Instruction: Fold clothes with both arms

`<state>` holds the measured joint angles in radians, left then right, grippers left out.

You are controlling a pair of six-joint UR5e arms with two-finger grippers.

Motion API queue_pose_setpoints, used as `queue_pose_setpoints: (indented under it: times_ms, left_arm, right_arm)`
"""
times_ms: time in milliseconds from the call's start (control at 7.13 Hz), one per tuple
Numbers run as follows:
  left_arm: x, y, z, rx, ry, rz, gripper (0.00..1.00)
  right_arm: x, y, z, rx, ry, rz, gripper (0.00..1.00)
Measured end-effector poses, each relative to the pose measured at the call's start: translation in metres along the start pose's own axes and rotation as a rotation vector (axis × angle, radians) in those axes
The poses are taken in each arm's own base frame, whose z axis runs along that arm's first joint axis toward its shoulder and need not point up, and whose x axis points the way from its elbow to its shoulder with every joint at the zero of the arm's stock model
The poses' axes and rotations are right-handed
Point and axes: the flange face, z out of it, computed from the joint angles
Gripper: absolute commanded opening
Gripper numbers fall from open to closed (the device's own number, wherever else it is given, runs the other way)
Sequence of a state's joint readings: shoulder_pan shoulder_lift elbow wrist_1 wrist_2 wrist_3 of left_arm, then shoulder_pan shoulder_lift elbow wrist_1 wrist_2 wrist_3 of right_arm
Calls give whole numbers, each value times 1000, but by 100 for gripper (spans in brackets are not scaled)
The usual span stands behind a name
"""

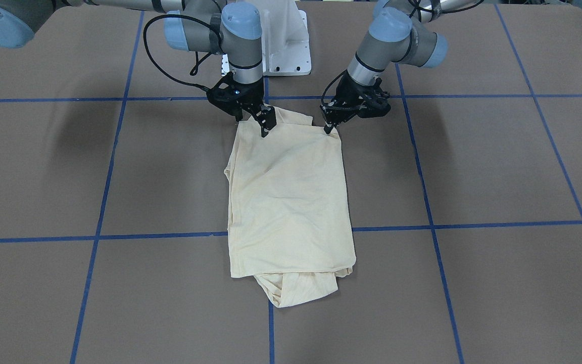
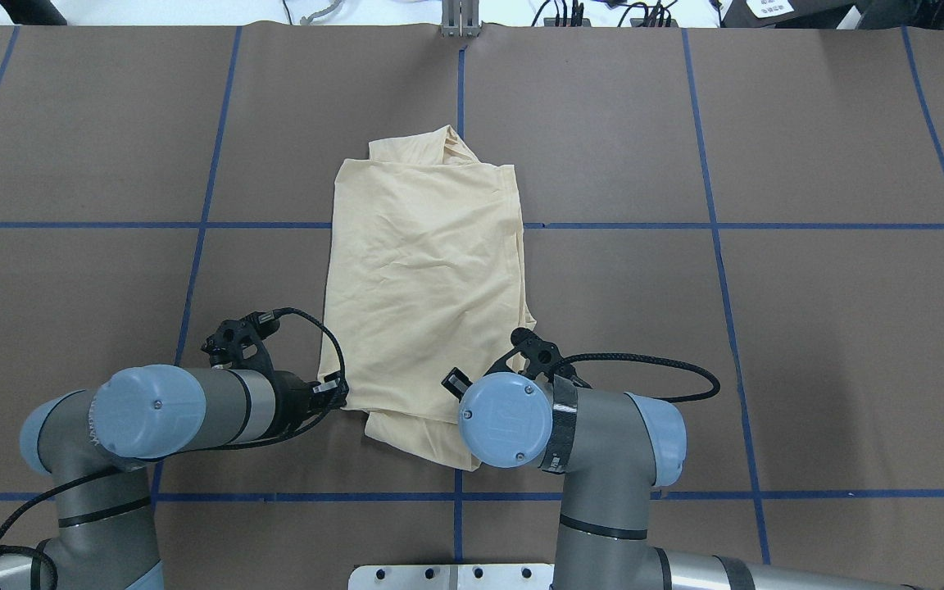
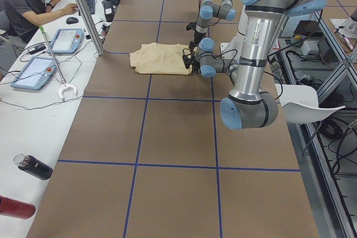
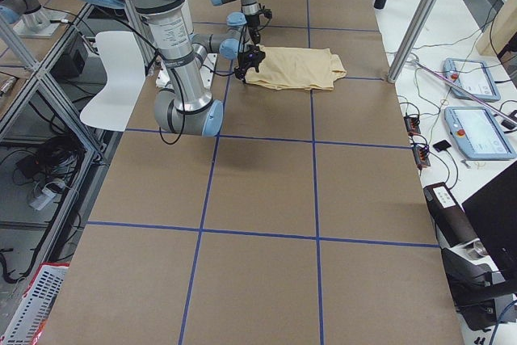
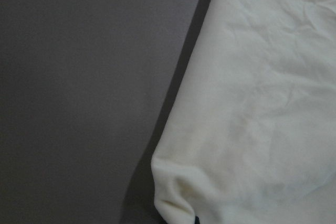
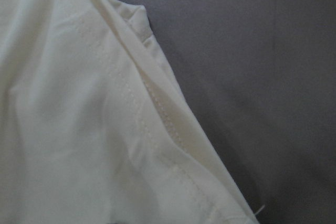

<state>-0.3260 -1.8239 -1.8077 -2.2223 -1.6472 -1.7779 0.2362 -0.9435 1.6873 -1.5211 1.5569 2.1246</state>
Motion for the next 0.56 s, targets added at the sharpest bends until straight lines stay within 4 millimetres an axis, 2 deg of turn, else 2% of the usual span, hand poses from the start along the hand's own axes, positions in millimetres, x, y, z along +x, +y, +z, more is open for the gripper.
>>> queue_pose_setpoints:
  times_ms: [140,281,561]
  left_arm:
    - [0,0,0,1,-1,0,0]
    - [0,0,1,2,-2,0,0]
    - [-1,0,1,1,-3,1,0]
  right_arm:
    - [0,0,0,0,0,0,75]
    - [0,0,0,0,0,1,57]
    - [-1,0,-1,-1,-1,3,8]
